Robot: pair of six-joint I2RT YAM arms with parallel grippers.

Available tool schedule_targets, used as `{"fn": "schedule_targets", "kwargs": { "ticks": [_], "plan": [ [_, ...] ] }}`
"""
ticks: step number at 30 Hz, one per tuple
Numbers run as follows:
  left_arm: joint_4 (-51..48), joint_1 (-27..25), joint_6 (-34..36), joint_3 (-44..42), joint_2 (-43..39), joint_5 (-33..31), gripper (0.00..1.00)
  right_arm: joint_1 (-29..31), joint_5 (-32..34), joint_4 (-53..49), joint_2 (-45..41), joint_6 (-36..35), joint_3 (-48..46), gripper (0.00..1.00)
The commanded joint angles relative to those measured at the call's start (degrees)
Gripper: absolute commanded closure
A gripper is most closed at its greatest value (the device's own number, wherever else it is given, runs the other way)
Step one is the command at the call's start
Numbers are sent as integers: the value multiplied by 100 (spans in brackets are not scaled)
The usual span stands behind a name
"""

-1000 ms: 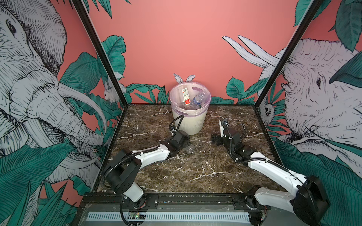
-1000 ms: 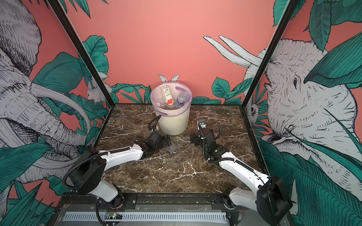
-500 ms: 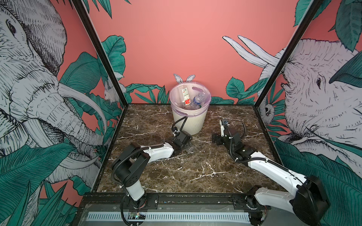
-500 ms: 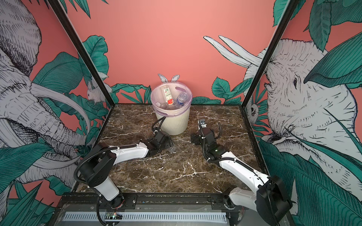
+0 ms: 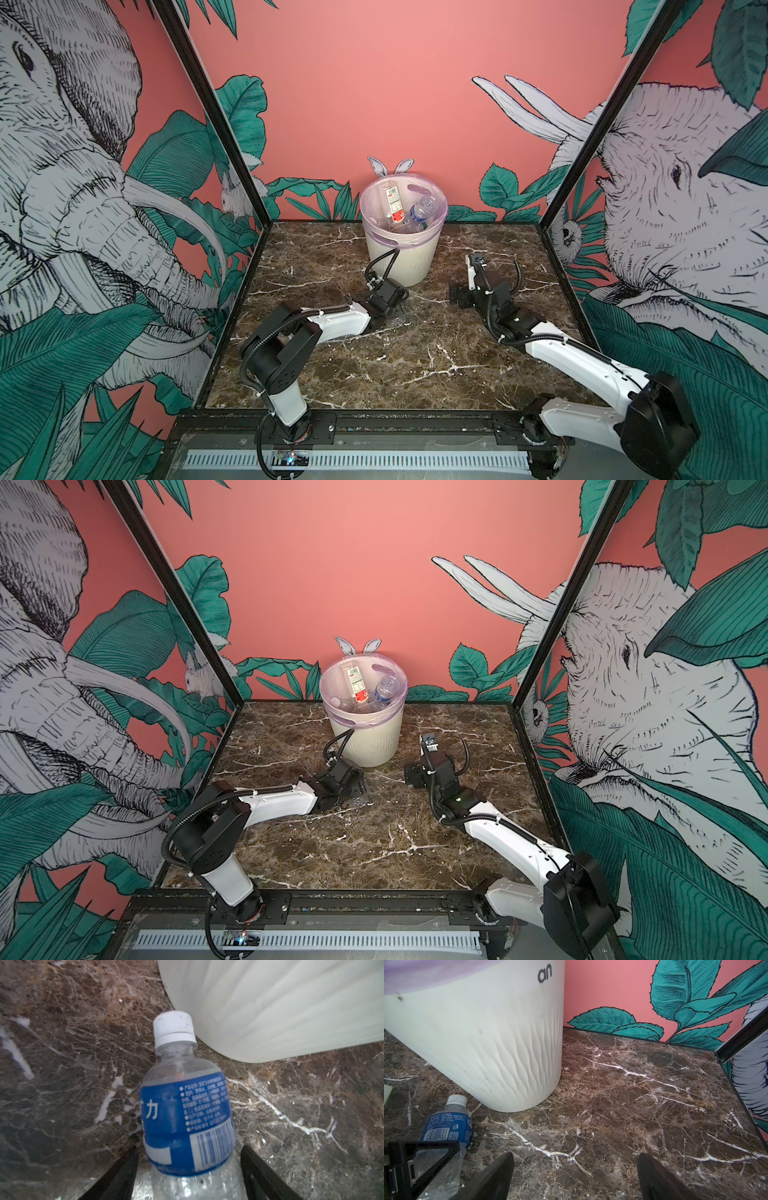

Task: Throw the plastic bottles in the bin
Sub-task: 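Move the left gripper to the last lying blue-label bottle and close it, then lift the blue-label bottle upright with the left gripper and carry it over the bin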

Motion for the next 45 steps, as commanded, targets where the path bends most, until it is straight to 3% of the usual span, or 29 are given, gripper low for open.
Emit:
{"fn": "schedule_targets", "kwargs": {
  "ticks": [1,21,34,45],
  "plan": [
    [-295,-25,43,128,-33,-82,22,-38,-24,184,12,69,-46,5],
    [-666,-27,845,497,342,-81,26,-40,-59,197,57,86,-46,5],
    [-811,-25,1168,441,233,-175,47,-41,-77,207,74,93,-38,5],
    [-222,-29,1842,-504,-629,-66,51,-45,-164,245,88,145,-47,6]
  ]
}}
